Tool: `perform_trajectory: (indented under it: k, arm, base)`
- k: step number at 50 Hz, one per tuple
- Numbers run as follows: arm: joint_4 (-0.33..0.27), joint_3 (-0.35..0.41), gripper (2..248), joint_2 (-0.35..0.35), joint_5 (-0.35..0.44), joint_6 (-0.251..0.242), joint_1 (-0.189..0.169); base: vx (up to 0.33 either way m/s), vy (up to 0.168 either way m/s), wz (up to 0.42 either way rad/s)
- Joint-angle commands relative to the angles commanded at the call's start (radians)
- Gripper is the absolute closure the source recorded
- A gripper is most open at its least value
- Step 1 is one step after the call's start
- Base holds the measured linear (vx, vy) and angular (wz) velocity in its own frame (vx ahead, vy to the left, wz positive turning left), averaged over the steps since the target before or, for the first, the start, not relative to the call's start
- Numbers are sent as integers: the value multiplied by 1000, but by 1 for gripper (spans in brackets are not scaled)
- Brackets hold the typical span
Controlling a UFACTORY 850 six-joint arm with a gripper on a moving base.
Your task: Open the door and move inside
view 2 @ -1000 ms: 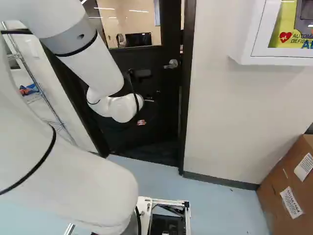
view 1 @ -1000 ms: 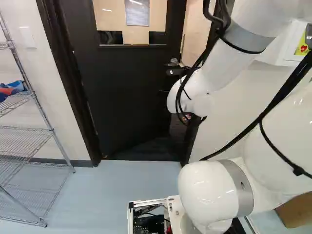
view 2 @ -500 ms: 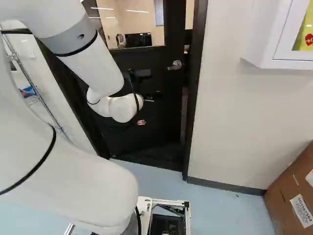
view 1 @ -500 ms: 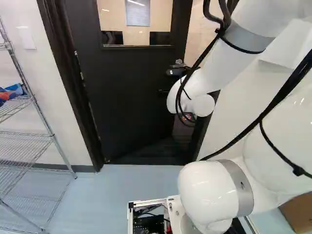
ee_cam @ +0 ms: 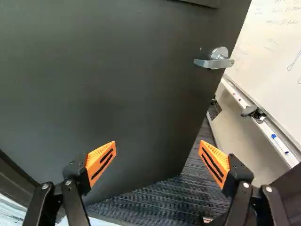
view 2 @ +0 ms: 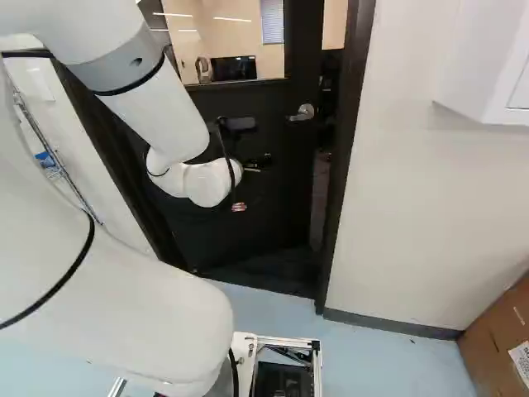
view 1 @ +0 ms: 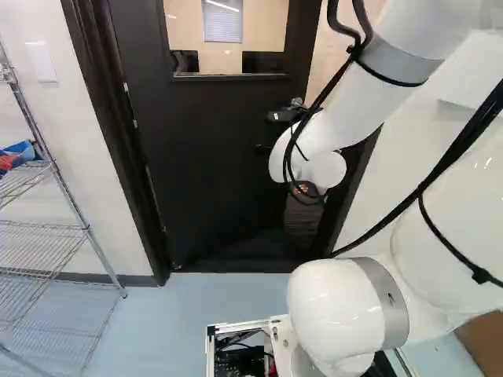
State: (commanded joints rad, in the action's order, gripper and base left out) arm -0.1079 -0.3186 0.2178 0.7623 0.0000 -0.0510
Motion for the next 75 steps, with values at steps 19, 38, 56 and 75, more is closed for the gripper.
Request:
perform_trajectory:
  k: [19,38,56,75]
  arm:
    - [0,0,3,0,0,0,0]
    - [0,0,3,0,0,0,0]
    - [0,0,3,0,0,0,0]
    - [0,0,3,0,0,0,0]
  base:
    - [105,85,-17]
    - [99,84,-15]
    - [102,81,-15]
    - [104,84,-15]
